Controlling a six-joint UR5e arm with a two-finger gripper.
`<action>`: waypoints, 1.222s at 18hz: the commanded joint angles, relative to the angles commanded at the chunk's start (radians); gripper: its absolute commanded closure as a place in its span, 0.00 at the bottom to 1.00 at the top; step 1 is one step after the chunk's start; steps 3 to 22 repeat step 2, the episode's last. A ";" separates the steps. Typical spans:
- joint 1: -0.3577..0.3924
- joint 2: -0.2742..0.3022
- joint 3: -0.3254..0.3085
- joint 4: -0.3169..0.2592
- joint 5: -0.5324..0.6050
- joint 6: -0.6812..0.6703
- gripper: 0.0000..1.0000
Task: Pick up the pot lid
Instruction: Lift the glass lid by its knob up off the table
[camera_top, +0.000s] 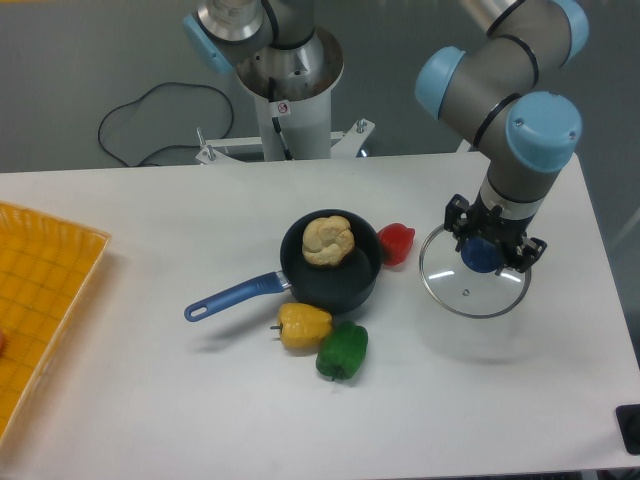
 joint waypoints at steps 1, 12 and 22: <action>0.000 0.000 0.000 0.000 0.000 0.002 0.42; 0.000 0.000 0.000 0.002 0.000 0.002 0.42; 0.000 0.000 0.000 0.002 0.000 0.002 0.42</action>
